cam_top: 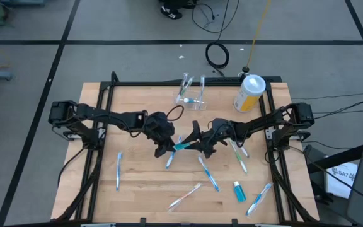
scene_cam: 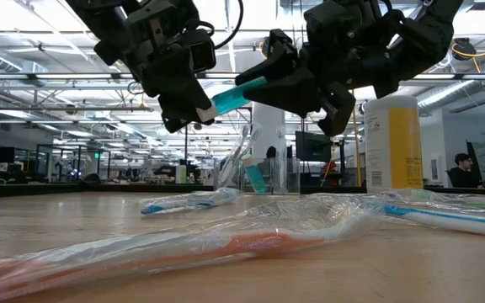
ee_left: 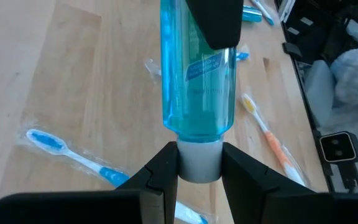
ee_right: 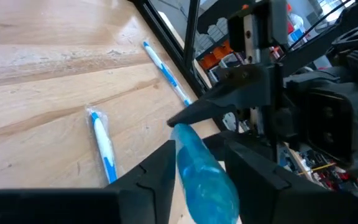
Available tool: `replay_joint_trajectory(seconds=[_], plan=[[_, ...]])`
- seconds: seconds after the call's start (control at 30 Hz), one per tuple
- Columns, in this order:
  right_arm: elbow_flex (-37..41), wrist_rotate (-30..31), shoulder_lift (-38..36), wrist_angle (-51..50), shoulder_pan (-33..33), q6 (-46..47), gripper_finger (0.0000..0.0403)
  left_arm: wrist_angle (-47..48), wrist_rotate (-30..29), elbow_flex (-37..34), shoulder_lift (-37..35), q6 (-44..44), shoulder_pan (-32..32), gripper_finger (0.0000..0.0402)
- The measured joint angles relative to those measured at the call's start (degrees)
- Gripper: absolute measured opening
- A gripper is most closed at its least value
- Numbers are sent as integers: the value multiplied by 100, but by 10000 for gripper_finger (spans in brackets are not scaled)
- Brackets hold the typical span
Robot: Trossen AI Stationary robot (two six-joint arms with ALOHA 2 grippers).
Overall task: Pick & Place toothbrushing station
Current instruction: Put the mouthwash into the transparent organizer
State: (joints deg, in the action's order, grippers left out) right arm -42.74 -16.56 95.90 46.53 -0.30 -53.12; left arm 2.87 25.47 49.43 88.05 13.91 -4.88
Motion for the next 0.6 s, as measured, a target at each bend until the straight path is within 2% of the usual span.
replay_joint_trajectory(seconds=[0.2, 0.33, 0.6], plan=[[0, 63, 0, -174, 0, -2, 103, 4, -150, 0, 0, -31, -9, 102], [4, 384, 0, -224, 7, -5, 91, 16, -182, 0, 0, -55, -14, 102], [4, 415, -2, -263, 9, -9, 92, -56, -189, -2, 0, -57, -14, 118]])
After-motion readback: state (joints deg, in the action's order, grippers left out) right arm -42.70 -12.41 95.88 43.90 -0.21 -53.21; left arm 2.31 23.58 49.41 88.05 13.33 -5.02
